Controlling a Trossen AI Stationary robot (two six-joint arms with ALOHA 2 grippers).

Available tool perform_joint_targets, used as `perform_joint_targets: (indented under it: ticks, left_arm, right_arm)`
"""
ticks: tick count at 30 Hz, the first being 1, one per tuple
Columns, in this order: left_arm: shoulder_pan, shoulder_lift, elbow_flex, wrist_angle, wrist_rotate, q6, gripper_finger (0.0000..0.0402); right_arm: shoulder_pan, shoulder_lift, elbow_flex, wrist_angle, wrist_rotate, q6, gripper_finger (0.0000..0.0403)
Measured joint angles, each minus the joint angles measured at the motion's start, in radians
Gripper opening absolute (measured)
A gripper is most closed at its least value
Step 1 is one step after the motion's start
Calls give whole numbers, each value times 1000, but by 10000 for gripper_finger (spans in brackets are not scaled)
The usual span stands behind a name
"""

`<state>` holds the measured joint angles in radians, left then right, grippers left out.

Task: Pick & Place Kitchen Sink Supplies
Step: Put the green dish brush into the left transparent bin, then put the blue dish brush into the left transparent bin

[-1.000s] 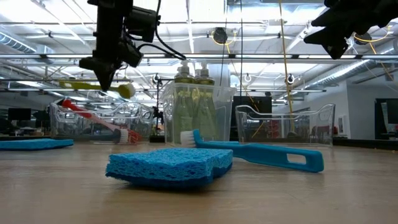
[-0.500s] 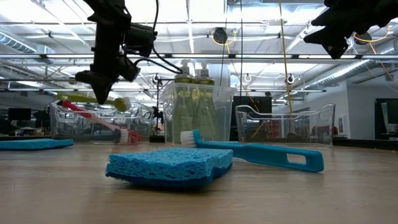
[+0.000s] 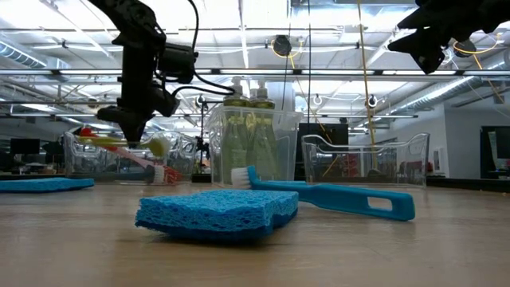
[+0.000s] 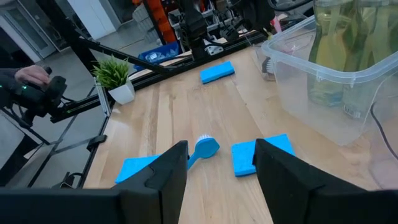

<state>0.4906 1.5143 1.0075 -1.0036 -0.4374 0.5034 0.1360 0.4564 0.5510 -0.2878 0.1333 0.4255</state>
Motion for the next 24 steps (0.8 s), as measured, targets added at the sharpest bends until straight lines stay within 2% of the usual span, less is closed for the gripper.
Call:
perform_joint_targets:
  ticks: [8, 24]
  left_arm:
    - [30, 0, -3, 14, 72, 0, 21]
    - [33, -2, -3, 14, 61, -33, 122]
  right_arm:
    - [0, 0, 0, 0, -3, 0, 171]
    - [0, 0, 0, 0, -4, 0, 171]
